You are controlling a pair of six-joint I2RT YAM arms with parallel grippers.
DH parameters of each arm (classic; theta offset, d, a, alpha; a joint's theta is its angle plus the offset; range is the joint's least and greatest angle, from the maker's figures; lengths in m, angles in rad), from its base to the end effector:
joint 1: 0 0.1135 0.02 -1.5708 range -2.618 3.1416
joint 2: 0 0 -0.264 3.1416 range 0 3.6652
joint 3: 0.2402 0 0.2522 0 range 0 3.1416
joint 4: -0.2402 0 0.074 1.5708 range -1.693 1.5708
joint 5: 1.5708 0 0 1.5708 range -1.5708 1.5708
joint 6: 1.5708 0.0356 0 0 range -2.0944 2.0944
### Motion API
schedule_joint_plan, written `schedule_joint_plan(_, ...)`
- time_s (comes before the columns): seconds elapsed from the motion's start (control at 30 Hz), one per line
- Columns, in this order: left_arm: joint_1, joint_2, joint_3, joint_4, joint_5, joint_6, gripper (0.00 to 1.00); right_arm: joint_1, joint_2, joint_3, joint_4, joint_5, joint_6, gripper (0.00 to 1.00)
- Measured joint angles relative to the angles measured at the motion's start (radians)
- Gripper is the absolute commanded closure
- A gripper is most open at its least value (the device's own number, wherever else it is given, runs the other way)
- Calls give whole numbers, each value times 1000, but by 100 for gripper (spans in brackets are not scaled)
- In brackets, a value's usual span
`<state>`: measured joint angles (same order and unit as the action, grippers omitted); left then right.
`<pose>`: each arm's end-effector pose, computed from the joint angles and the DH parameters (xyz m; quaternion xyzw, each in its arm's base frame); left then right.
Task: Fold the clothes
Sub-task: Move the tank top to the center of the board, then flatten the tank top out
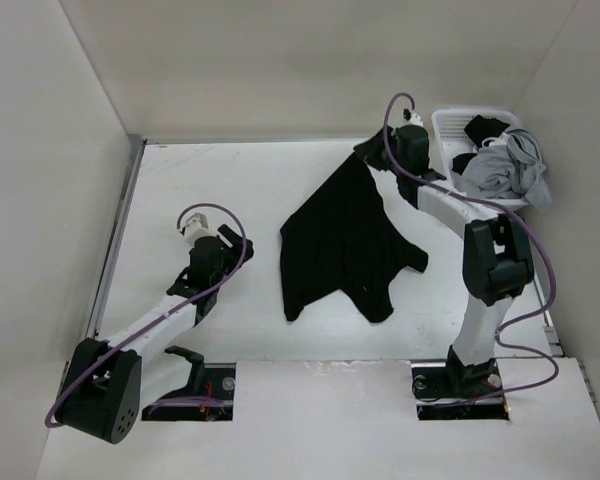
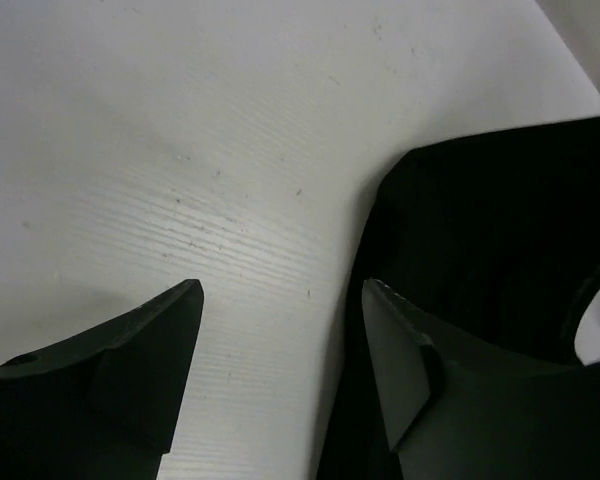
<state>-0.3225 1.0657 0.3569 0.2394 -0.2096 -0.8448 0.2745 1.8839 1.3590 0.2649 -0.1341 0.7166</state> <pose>0.2056 -0.0609 0.1814 -0.2717 0.8046 -0.2124 0.4834 0.4309 0.1263 0.2657 0.1336 0.7807 0.3359 0.5097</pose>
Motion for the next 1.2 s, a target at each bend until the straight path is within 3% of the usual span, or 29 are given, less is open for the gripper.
schedule_joint_plan(0.1, -86, 6, 10, -20, -38, 31, 45, -13, 29, 136, -31, 36, -5, 53)
schedule_joint_plan(0.23, -285, 48, 61, -45, -99, 113, 50, -20, -22, 110, -53, 113, -45, 46)
schedule_joint_plan(0.27, -341, 65, 79, -52, -117, 134, 52, -17, -62, 46, -51, 134, -60, 52)
schedule_joint_plan(0.37, -491, 115, 124, -68, -164, 187, 53, 14, -245, -246, -55, 195, -89, 90)
schedule_joint_plan(0.4, -539, 132, 137, -76, -176, 201, 53, 28, -311, -346, -60, 209, -93, 95)
schedule_joint_plan(0.47, -631, 172, 176, -88, -185, 226, 51, 56, -435, -520, -79, 232, -87, 96)
schedule_joint_plan(0.53, -715, 234, 236, -87, -177, 239, 48, 53, -528, -640, -104, 247, -77, 88)
schedule_joint_plan(0.63, -819, 380, 367, -71, -144, 246, 43, -18, -616, -751, -132, 281, -51, 65)
schedule_joint_plan(0.73, -885, 531, 489, -65, -113, 249, 39, -92, -669, -821, -149, 312, -30, 55)
schedule_joint_plan(0.97, -955, 758, 623, -132, -94, 242, 37, -171, -702, -894, -194, 322, -10, 52)
schedule_joint_plan(1.2, -970, 770, 636, -166, -139, 209, 37, -189, -699, -901, -227, 329, -1, 56)
